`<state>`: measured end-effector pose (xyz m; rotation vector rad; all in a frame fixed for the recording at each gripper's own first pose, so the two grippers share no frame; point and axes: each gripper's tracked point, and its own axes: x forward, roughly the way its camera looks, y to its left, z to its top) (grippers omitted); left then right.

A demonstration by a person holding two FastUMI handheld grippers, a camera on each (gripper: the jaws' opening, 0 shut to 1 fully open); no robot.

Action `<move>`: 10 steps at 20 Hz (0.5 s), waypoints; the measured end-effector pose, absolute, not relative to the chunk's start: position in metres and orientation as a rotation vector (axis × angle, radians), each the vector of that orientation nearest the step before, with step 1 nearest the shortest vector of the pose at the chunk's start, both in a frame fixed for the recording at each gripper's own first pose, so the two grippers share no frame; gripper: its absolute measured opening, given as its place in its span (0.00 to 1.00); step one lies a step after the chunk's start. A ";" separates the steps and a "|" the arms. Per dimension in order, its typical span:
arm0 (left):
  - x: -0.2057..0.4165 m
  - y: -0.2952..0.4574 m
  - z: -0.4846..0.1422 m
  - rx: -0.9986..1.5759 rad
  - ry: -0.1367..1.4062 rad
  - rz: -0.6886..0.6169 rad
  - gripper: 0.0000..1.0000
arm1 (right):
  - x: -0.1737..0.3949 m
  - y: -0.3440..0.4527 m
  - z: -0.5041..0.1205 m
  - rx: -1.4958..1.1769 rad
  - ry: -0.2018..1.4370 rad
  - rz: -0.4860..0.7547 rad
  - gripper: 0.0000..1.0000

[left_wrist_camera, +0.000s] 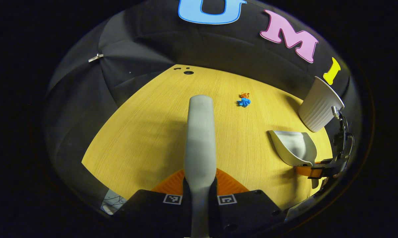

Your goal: Pick up the small broom and dustpan from the desktop, sweep the trash into the dustpan with the broom, and then empty the trash into the garbage bin.

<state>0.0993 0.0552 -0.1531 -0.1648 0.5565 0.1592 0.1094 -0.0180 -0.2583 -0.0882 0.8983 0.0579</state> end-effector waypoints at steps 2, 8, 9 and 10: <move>0.117 0.058 -0.152 -0.144 0.569 0.150 0.24 | 0.108 -0.017 -0.258 -0.086 0.916 0.086 0.39; 0.189 0.065 -0.141 -0.029 0.602 0.085 0.24 | 0.107 -0.020 -0.257 -0.129 0.930 0.169 0.35; 0.203 0.065 -0.138 -0.016 0.612 0.073 0.24 | 0.108 -0.021 -0.255 -0.146 0.924 0.185 0.35; 0.221 0.067 -0.135 0.006 0.615 0.057 0.24 | 0.109 -0.021 -0.253 -0.158 0.920 0.202 0.40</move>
